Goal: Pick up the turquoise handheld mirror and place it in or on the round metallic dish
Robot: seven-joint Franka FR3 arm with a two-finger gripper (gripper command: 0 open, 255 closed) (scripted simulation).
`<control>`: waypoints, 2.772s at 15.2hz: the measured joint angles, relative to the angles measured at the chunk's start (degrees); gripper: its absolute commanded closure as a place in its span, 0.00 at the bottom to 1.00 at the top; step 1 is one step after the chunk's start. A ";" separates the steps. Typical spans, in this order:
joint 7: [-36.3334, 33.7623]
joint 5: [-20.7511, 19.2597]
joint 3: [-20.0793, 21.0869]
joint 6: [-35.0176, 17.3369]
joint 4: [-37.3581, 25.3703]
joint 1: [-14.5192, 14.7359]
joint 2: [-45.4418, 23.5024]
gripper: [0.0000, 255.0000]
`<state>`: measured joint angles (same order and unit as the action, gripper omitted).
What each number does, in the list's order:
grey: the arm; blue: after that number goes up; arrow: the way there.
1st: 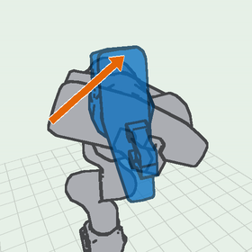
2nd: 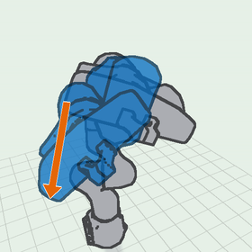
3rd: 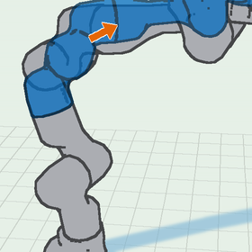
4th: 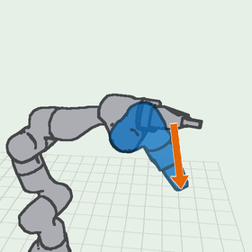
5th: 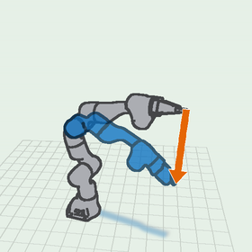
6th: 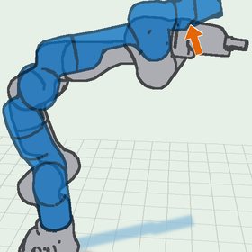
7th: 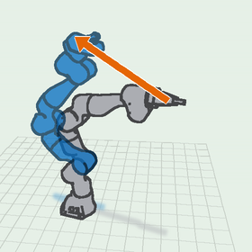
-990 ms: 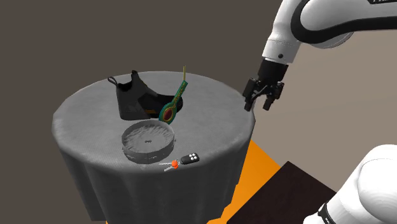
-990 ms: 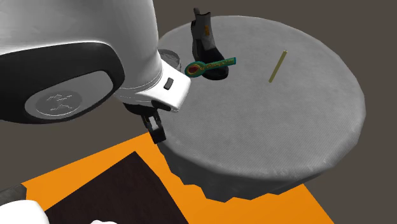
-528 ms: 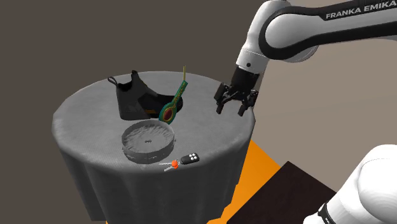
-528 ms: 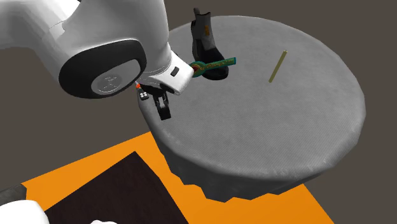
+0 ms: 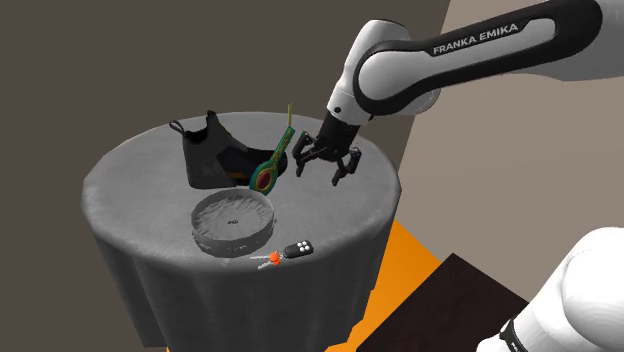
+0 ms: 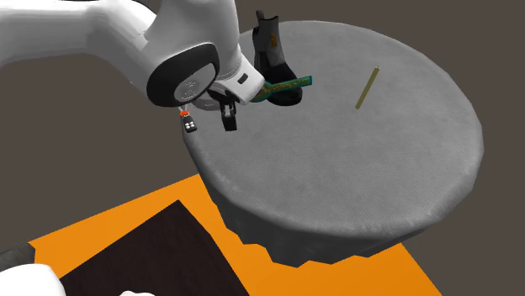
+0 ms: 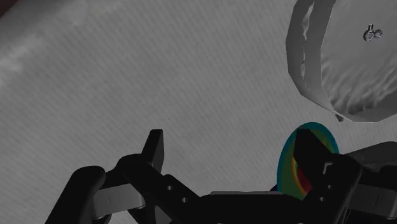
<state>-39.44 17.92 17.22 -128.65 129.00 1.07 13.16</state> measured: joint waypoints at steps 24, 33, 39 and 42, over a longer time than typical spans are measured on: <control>-22.77 -12.95 2.36 -16.20 -18.26 1.90 -26.54 0.00; -22.76 -12.94 2.37 -16.19 -18.24 1.90 -26.52 1.00; -22.78 -12.74 2.41 -14.00 -19.63 1.74 -25.66 1.00; -22.91 -12.55 2.48 -11.95 -20.71 1.66 -24.64 1.00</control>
<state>-62.35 5.37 19.70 -140.60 108.29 2.73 -11.48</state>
